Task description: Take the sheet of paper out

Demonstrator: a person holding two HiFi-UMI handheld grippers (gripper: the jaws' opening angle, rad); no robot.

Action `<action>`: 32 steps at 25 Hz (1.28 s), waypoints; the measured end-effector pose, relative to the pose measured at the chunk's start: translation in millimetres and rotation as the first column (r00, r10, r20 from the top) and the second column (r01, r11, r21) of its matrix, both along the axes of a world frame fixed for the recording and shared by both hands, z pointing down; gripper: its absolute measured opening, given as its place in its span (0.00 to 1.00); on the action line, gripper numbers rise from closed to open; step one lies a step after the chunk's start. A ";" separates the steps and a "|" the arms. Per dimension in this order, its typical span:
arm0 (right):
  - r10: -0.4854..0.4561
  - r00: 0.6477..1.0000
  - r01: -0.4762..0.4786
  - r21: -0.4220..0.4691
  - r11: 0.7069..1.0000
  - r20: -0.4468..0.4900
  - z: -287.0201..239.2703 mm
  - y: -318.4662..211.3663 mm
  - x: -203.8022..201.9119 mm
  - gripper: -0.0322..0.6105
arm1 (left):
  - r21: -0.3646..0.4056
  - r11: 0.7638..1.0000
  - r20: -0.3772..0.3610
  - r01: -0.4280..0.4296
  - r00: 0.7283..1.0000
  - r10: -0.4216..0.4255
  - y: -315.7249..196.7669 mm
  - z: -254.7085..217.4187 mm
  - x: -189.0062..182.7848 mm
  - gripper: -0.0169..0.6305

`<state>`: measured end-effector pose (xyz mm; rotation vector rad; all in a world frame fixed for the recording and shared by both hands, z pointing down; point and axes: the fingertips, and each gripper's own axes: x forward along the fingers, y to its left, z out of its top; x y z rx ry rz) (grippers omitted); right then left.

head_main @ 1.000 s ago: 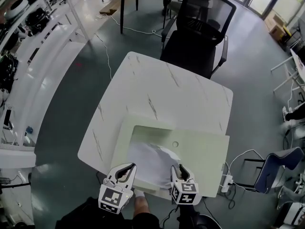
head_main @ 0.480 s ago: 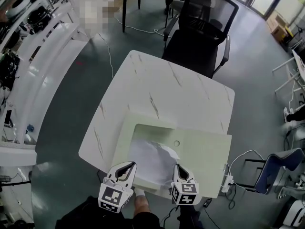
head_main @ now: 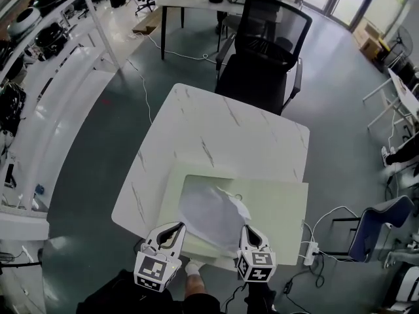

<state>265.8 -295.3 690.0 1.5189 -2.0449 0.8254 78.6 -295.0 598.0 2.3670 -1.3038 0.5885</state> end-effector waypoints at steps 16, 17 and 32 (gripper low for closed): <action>0.127 0.990 -0.114 0.189 0.975 -0.056 -138.4 51.9 -2.3 0.08 | 0.165 0.982 -0.058 -0.096 0.993 0.107 41.6 -110.9 -20.0 0.06; 0.136 0.989 -0.122 0.202 0.972 -0.057 -147.9 55.7 -4.2 0.08 | 0.173 0.980 -0.062 -0.101 0.992 0.113 44.6 -116.8 -22.9 0.06; 0.278 0.958 -0.232 0.381 0.895 -0.070 -245.9 144.6 -37.3 0.08 | 0.276 0.936 -0.095 -0.217 0.963 0.251 106.1 -170.0 -51.0 0.06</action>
